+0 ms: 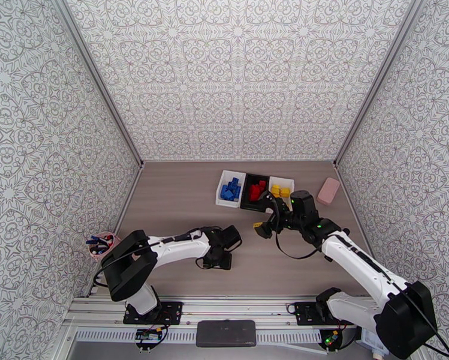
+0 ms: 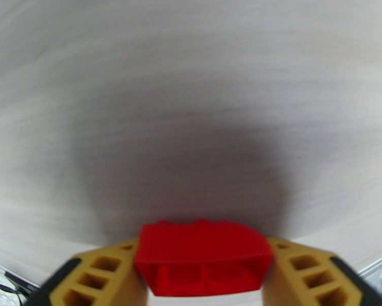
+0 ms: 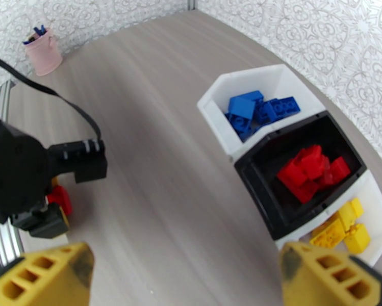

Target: Sort the legos into containers by color

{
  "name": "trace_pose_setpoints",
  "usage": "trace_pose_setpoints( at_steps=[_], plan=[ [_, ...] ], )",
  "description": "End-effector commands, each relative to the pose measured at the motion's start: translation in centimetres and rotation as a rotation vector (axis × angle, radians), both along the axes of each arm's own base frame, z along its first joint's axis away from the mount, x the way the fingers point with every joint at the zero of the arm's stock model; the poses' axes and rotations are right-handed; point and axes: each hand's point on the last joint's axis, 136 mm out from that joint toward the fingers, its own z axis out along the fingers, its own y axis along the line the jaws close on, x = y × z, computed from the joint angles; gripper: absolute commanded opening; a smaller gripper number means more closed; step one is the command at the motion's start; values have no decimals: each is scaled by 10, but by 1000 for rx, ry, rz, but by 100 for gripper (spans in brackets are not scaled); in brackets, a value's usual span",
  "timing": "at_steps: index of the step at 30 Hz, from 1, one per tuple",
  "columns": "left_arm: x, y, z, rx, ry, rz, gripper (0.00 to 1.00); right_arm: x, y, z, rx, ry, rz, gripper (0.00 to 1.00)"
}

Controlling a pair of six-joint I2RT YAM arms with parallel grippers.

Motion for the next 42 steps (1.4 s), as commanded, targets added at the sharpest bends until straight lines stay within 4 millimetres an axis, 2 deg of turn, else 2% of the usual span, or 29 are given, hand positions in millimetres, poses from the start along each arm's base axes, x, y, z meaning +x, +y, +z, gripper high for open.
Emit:
trace_pose_setpoints(
  at_steps=[1,7,15,19,24,29,35,42],
  plan=[
    [1,-4,5,-3,-8,-10,52,-11,0,-4,-4,21,20,100],
    [5,-3,13,-6,-37,-2,48,-14,-2,1,-3,13,20,99],
    [35,-11,52,-73,-187,-1,48,-27,-9,15,14,-4,6,100],
    [71,-14,73,-108,-291,15,48,-29,-16,25,20,-42,-25,100],
    [122,-33,105,-199,-440,16,47,-30,-21,31,50,-77,-63,100],
    [158,-48,130,-247,-544,-11,47,-33,-25,34,69,-89,-87,100],
    [197,-69,146,-287,-645,-43,46,-31,-34,35,62,-127,-140,100],
    [238,-98,151,-323,-710,-71,46,-20,-47,42,56,-179,-238,100]
  ],
)
